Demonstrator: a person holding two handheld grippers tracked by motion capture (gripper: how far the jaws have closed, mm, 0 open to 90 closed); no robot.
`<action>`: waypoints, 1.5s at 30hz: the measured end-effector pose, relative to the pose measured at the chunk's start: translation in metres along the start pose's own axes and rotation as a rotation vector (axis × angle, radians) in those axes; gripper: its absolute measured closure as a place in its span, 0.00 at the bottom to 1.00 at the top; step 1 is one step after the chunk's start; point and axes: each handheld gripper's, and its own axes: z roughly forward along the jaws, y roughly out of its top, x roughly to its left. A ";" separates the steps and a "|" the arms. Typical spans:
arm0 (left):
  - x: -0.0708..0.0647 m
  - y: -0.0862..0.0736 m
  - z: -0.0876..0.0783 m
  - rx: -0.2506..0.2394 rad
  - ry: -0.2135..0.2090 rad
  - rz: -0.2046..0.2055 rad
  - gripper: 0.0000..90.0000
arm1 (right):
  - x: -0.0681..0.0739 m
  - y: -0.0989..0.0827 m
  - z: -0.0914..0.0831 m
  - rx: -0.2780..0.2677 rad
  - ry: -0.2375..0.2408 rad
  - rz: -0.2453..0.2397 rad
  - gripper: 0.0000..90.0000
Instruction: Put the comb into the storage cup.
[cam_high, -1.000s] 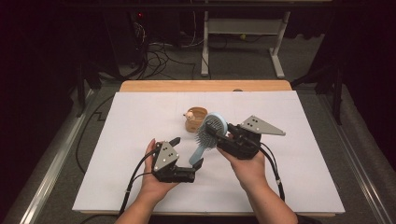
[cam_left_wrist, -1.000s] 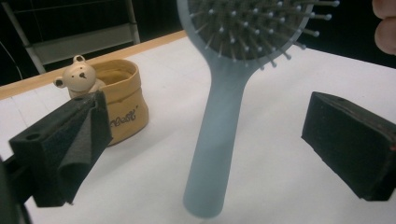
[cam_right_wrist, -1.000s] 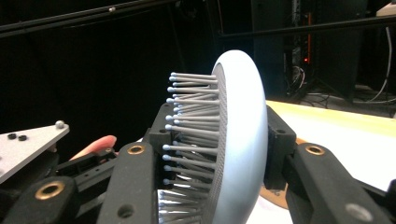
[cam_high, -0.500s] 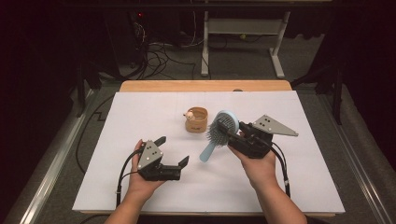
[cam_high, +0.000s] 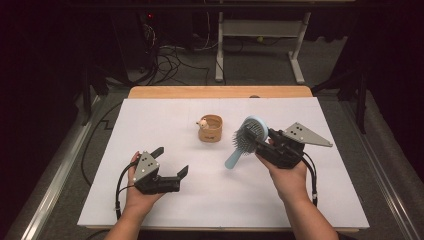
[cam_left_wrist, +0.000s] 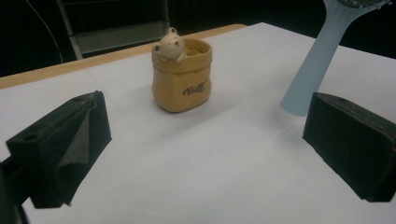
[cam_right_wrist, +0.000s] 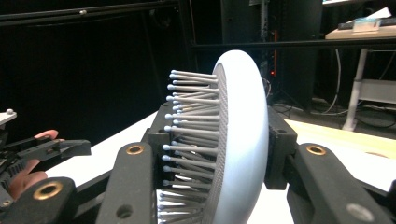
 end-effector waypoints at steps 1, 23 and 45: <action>0.002 -0.001 0.000 0.003 0.002 -0.003 0.02 | -0.001 0.000 -0.001 -0.001 -0.005 0.002 0.65; 0.028 -0.012 -0.016 0.005 0.038 -0.024 0.01 | -0.017 -0.001 -0.016 -0.041 -0.047 -0.046 0.64; 0.025 -0.014 -0.014 0.011 0.020 -0.009 0.01 | -0.014 0.001 0.001 -0.069 -0.034 -0.052 0.64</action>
